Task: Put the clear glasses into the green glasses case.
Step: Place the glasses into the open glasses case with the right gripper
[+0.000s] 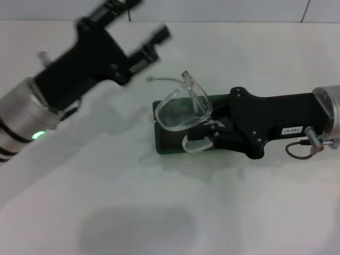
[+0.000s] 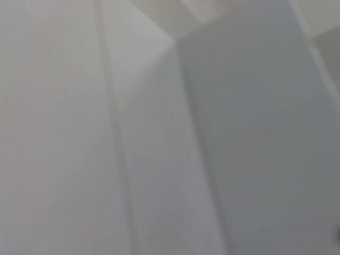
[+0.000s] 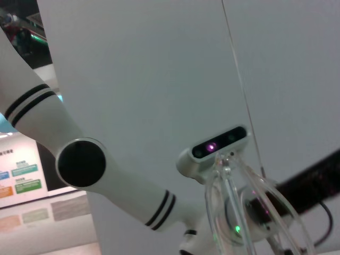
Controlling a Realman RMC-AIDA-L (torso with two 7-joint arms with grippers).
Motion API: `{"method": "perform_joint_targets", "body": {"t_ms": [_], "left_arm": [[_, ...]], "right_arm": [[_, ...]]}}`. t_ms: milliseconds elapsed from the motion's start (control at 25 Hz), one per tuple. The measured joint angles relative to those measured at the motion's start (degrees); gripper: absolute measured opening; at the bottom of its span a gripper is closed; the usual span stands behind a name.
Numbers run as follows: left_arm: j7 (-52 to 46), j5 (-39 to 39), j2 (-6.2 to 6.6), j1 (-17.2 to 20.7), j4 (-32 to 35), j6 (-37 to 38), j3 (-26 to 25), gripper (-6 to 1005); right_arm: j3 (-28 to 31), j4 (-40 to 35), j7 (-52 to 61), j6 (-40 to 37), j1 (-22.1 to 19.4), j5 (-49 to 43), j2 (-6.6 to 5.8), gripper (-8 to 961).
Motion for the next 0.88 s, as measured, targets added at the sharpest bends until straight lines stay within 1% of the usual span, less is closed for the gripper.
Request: {"method": "perform_joint_targets", "body": {"t_ms": [120, 200, 320, 360, 440, 520, 600, 640, 720, 760, 800, 880], "left_arm": [[0.9, -6.9, 0.21, 2.2, -0.6, -0.3, 0.0, 728], [0.7, -12.8, 0.51, 3.6, -1.7, -0.4, 0.0, 728], [0.2, -19.2, 0.71, 6.5, -2.2, -0.5, -0.1, 728], [-1.7, -20.3, 0.89, 8.4, -1.7, -0.6, -0.1, 728], [-2.9, -20.5, 1.03, 9.0, -1.5, -0.7, -0.1, 728], [-6.3, -20.4, 1.71, 9.8, -1.4, -2.3, 0.0, 728], [-10.8, -19.5, 2.74, 9.8, -1.3, -5.9, 0.3, 728], [-12.8, -18.7, 3.26, 9.8, -1.1, -7.5, 0.5, 728], [-17.2, -14.9, 4.32, 9.6, 0.1, -10.7, 0.7, 728], [-19.1, -12.6, 4.65, 9.5, 0.9, -12.0, 0.7, 728], [-20.3, -10.7, 4.8, 9.5, 1.9, -12.9, 0.7, 727], [-22.1, -6.5, 4.72, 9.5, 4.0, -14.5, 0.8, 727]], "right_arm": [[0.0, -2.3, 0.0, 0.5, -1.6, 0.0, -0.12, 121], [0.0, -4.3, 0.0, 1.2, -2.8, 0.0, -0.19, 125], [0.1, -9.8, 0.9, 3.3, -5.1, -1.3, -0.33, 131], [0.2, -12.2, 1.9, 4.3, -5.8, -2.2, -0.36, 133], [0.2, -17.4, 4.7, 6.3, -6.9, -4.4, -0.37, 137], [-0.4, -24.2, 9.7, 8.6, -7.5, -9.1, -0.11, 141], [-2.5, -31.5, 16.6, 11.2, -7.5, -15.4, 0.22, 145], [-4.1, -34.3, 19.5, 12.7, -7.4, -18.0, 0.22, 147], [-9.2, -41.2, 27.3, 16.8, -7.3, -24.4, 0.3, 151], [-11.9, -44.3, 30.4, 19.2, -7.2, -27.6, 0.28, 153], [-14.6, -46.7, 33.1, 21.7, -7.2, -30.8, 0.28, 155], [-18.9, -49.5, 36.5, 25.3, -7.0, -35.0, 0.36, 159]]}}
